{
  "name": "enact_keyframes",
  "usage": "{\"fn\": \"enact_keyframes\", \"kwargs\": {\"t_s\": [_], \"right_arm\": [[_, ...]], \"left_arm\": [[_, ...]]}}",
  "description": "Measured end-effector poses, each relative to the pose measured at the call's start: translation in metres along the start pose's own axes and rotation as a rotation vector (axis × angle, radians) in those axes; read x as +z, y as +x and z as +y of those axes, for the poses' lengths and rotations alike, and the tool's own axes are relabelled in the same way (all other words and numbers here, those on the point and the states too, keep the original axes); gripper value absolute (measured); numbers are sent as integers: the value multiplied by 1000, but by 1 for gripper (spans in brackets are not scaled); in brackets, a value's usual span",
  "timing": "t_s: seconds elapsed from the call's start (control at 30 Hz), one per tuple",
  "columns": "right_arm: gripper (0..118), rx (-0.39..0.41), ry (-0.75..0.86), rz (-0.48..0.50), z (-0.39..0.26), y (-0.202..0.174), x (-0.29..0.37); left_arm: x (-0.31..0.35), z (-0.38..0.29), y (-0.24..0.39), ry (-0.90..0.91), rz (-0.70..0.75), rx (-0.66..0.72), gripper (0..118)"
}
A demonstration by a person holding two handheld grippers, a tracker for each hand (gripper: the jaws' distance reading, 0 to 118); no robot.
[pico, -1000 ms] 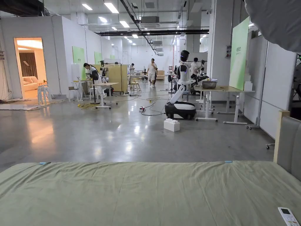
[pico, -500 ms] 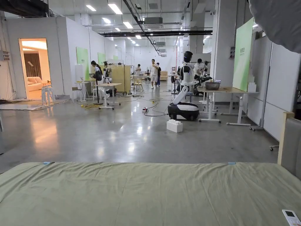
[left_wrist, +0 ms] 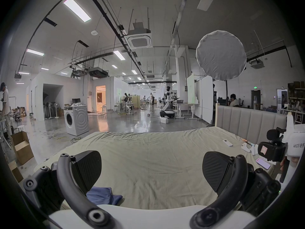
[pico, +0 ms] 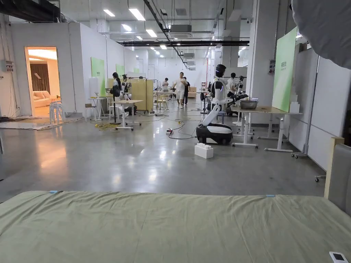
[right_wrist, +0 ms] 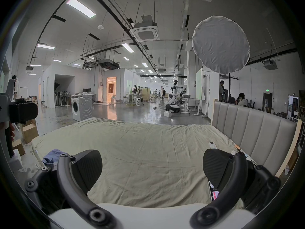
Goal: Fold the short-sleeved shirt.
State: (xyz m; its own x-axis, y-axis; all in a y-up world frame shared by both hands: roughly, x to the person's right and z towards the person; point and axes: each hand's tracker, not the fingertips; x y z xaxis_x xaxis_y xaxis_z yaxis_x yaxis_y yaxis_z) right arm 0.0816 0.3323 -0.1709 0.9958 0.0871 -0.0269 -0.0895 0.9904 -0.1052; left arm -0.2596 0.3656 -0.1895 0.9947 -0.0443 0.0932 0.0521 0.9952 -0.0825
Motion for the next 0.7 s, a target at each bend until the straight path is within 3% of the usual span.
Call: {"fn": "enact_keyframes", "kwargs": {"t_s": [0.7], "right_arm": [[118, -51, 13, 4, 8, 3, 2]], "left_arm": [[4, 8, -3, 21, -4, 8, 118]]}}
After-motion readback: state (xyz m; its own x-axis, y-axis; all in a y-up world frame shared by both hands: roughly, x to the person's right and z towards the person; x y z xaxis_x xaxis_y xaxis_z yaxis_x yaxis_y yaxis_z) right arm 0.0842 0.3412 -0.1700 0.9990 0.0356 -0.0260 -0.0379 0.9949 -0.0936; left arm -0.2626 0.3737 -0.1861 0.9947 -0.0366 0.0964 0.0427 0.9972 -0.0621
